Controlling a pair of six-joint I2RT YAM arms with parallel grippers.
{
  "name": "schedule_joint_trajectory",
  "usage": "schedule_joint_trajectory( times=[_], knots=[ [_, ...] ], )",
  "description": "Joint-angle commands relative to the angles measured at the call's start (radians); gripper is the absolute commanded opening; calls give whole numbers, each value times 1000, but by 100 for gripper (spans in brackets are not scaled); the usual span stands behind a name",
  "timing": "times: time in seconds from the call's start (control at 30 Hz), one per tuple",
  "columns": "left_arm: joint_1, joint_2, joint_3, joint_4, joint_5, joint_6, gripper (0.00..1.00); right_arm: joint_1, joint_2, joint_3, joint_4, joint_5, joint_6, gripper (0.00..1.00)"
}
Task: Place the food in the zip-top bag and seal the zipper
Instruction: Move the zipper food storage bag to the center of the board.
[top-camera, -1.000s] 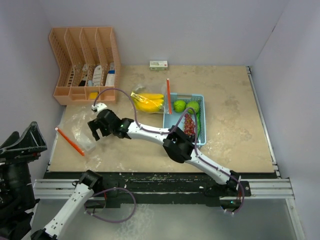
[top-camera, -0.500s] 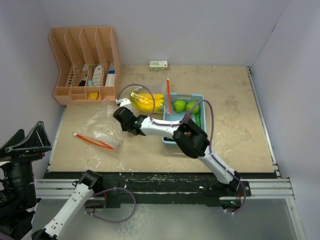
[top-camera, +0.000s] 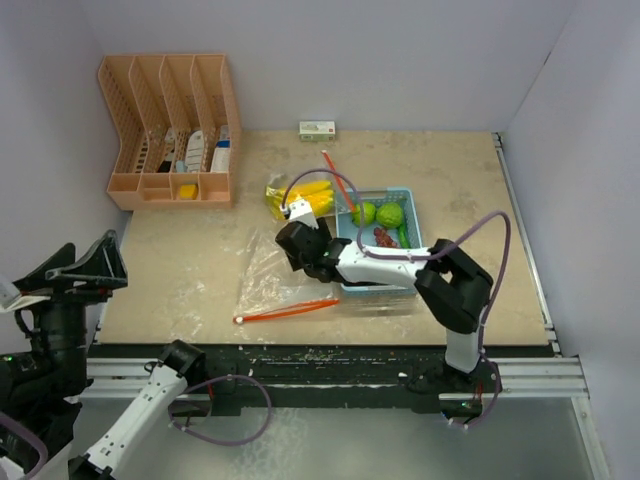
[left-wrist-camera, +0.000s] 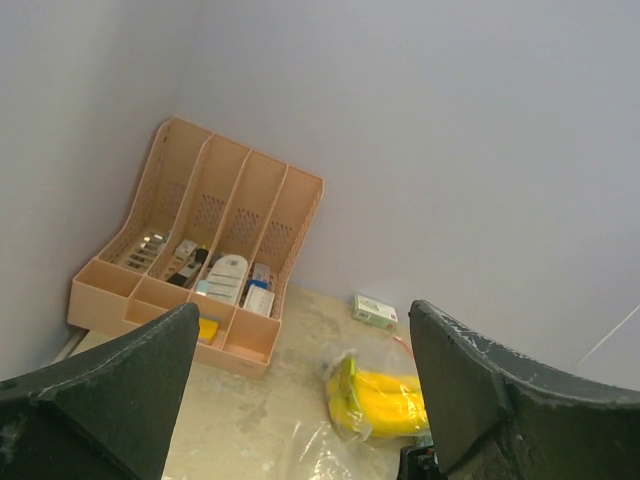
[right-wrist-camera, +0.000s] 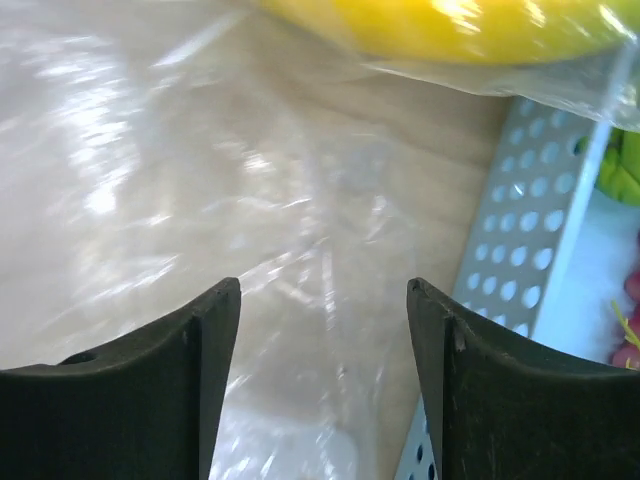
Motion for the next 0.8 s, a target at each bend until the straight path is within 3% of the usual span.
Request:
schedule_joint_trajectory(
  times=[0.0, 0.17, 0.37, 0.77],
  knots=[
    [-4, 66, -21, -3, 59, -37, 89, 90, -149, -36, 197, -151, -289, 74],
    [-4, 96, -63, -6, 85, -50, 91, 158, -236, -98, 210, -365, -475, 77],
    [-4, 101, -95, 16, 101, -65, 91, 170, -275, -216, 175, -468, -554, 80],
    [-4, 95, -130, 28, 110, -84, 91, 194, -257, -237, 68, -458, -617, 80]
  ],
)
